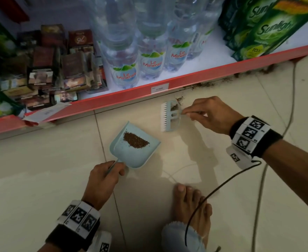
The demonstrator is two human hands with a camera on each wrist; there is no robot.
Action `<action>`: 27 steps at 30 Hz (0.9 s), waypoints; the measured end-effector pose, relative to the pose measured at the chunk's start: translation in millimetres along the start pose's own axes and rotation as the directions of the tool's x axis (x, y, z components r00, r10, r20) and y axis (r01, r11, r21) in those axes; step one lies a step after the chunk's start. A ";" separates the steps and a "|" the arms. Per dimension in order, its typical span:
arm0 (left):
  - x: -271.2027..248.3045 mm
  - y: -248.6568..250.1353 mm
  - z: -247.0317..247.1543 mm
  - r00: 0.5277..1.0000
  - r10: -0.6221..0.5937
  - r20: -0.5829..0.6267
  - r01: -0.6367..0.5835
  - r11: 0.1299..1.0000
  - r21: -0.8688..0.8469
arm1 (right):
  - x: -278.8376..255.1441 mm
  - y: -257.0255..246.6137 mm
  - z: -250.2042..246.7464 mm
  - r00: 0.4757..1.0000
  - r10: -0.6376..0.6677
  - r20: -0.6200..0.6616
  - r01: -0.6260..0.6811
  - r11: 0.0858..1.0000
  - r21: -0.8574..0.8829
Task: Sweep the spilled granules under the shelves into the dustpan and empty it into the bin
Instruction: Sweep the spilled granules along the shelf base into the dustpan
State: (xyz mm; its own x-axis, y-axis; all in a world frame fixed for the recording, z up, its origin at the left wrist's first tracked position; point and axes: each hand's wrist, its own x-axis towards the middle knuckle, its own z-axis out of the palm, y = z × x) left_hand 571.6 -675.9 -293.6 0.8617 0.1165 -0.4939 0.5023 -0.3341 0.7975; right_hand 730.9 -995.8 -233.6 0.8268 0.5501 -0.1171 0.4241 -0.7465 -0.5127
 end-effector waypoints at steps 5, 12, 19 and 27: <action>14.6 35.5 15.3 0.978 0.100 0.184 -0.119 0.988 0.095 | -29.0 -0.2 1.9 0.940 0.143 -0.310 -0.065 0.966 0.249; 42.9 98.9 38.2 0.901 0.124 0.417 -0.242 0.939 0.244 | -72.2 33.1 -16.8 0.774 0.455 -0.439 -0.308 0.878 0.366; 71.0 172.3 79.1 0.838 0.125 0.531 -0.349 0.872 0.345 | -84.0 77.7 -46.5 0.696 0.471 -0.543 -0.480 0.867 0.136; 92.9 215.1 129.2 0.807 0.136 0.575 -0.396 0.847 0.355 | -81.8 106.6 -41.4 0.742 0.576 -0.343 -0.595 0.801 0.059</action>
State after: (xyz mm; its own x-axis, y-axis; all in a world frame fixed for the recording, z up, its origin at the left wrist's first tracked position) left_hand 750.3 -857.8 -212.7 0.7218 -0.4892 -0.4895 0.0591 -0.6611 0.7479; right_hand 723.9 -1135.9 -243.5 0.9845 -0.1506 -0.0904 -0.1742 -0.9034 -0.3918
